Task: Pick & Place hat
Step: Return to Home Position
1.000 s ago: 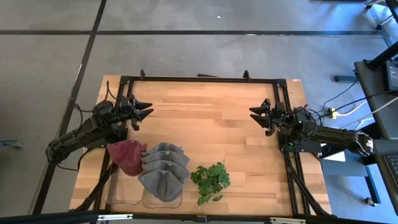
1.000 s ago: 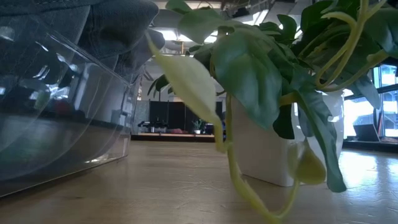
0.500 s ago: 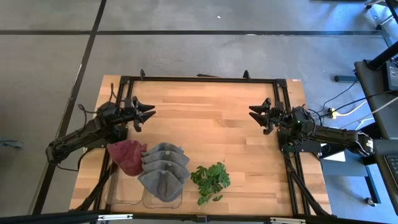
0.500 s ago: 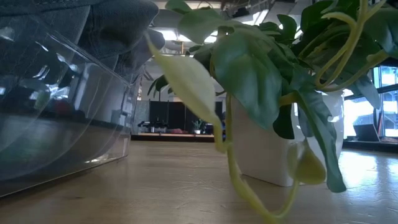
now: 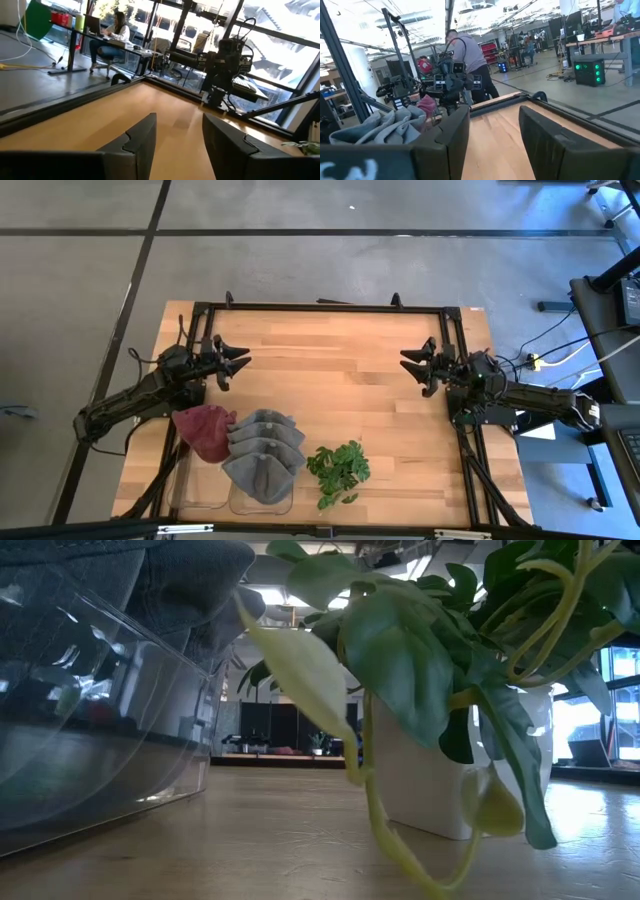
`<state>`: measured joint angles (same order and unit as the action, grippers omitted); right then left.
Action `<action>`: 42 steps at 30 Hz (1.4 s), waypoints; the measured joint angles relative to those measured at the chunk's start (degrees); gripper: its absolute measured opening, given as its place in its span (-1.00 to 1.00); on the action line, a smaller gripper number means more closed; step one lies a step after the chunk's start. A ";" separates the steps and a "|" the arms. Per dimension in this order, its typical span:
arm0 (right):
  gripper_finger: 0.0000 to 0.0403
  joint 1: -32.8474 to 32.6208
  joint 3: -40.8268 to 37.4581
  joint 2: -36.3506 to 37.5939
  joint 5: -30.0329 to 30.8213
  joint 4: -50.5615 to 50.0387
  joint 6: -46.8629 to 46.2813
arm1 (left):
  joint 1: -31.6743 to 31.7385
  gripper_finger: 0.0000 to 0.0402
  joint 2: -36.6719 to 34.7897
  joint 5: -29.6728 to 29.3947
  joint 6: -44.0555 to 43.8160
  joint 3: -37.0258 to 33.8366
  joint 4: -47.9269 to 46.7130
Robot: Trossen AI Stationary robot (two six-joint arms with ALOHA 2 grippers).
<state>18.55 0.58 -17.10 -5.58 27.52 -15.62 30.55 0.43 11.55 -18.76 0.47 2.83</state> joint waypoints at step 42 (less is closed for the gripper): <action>-0.15 0.00 0.02 16.78 4.46 -27.00 -5.10 | -0.11 -0.24 0.04 0.11 4.52 0.00 -0.02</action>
<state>18.55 0.60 -0.32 -1.13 0.52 -20.72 30.44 0.47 11.66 -14.24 0.47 2.81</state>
